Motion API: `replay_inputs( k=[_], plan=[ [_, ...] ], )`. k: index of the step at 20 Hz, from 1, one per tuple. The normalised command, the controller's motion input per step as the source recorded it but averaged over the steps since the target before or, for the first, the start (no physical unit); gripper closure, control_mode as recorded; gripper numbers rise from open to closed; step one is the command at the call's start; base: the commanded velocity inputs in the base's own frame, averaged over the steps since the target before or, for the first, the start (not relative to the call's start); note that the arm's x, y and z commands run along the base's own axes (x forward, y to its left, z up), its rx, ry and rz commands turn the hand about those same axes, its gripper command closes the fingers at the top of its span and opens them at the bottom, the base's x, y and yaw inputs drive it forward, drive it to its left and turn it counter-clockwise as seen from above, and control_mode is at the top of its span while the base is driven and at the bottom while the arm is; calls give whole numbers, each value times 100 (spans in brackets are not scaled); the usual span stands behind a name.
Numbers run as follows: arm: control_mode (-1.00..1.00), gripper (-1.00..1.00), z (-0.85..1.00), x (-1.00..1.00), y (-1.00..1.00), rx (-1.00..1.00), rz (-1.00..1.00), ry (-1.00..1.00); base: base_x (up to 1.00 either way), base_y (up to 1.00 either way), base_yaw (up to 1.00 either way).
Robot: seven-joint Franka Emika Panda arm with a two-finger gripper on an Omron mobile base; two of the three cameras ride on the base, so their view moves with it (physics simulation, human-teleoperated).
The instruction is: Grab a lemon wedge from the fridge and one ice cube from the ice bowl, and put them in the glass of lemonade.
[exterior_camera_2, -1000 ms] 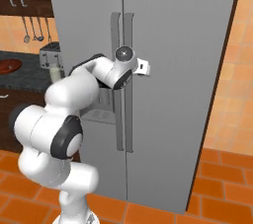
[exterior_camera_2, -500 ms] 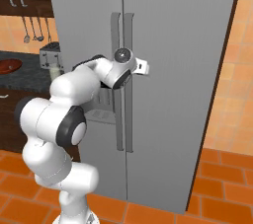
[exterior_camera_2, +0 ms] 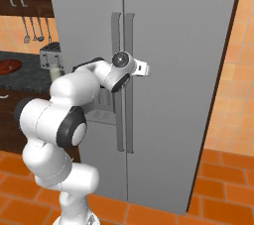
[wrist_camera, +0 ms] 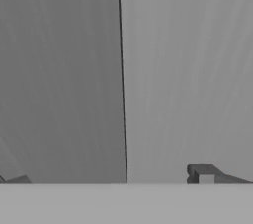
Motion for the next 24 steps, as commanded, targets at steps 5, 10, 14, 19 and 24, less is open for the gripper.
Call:
replay_inputs(
  k=[5,10,14,19,24],
  plan=[
    [-100,100,0,4,0,0,0,0,0,0,0],
    [-100,100,0,0,0,0,0,0,0,0,0],
    [-100,100,0,0,-61,0,-8,0,0,0,0],
    [-100,100,1,-5,-84,1,-12,-1,0,0,0],
    [-100,100,11,-28,-77,2,-15,-1,0,0,0]
  ],
)
